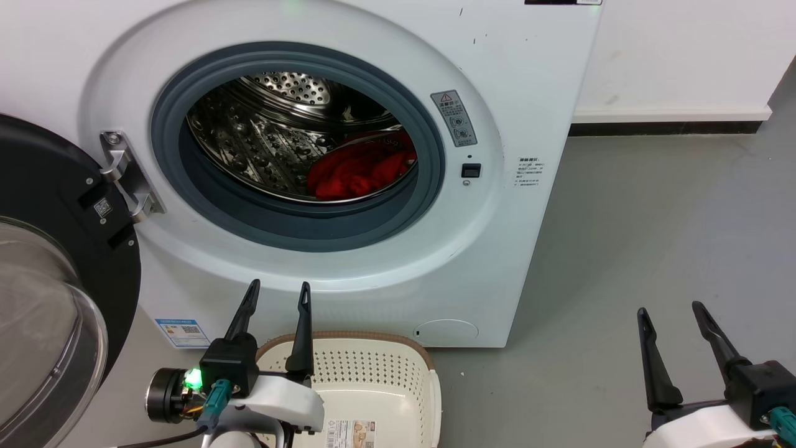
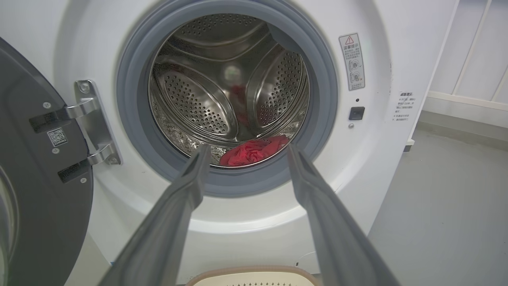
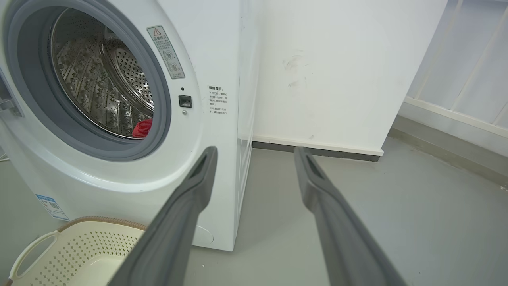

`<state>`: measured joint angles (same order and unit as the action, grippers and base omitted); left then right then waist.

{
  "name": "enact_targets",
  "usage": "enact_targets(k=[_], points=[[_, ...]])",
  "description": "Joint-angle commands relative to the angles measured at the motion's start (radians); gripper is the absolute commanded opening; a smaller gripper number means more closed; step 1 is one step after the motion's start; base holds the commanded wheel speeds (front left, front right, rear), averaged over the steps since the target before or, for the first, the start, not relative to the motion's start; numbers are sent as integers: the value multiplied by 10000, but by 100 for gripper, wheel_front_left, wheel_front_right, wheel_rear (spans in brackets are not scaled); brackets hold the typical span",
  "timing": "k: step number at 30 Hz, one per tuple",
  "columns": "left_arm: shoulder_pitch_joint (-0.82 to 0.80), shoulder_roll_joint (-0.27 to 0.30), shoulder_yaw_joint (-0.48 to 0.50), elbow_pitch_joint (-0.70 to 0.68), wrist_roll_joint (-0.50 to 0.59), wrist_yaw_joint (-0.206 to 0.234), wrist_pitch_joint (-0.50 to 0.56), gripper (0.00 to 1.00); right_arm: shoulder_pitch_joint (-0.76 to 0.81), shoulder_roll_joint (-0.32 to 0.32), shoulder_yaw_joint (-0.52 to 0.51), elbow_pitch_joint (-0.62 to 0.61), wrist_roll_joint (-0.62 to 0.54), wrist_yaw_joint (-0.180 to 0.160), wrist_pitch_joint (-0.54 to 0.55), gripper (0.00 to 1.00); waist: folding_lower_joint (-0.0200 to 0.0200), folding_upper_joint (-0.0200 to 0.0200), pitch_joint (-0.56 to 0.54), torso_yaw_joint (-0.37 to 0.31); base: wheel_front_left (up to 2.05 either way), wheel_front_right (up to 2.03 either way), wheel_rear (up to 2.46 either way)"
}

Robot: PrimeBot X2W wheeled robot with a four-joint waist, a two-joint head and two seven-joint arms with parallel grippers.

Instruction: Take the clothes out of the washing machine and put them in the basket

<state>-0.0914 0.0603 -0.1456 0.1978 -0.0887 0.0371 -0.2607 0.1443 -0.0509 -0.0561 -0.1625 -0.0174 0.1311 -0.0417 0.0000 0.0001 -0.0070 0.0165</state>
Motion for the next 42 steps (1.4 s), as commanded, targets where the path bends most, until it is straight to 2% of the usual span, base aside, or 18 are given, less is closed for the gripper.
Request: enact_targets(k=[1,24,31,38,42], points=[[12,18,41,15,0,19,-61,100,95,13,-7,-24,24,-7,34,100,0,-1,0,-3,0,0,0],[-234,-26,206,474,-153,86,-50,100,-5,13,65,-13,235,-7,220,100,0,-1,182,-71,0,0,0],[-1111,109,383,1173,-273,56,-44,100,-353,13,288,-389,259,-7,332,100,0,-1,1030,-422,0,0,0],[-2811,278,598,2333,-479,37,224,100,-904,14,394,-504,364,-7,287,100,0,-1,2332,-983,0,0,0],[-3983,600,776,2989,-534,43,443,100,-1315,16,484,-380,459,-7,94,100,0,-1,3159,-1391,0,0,0]])
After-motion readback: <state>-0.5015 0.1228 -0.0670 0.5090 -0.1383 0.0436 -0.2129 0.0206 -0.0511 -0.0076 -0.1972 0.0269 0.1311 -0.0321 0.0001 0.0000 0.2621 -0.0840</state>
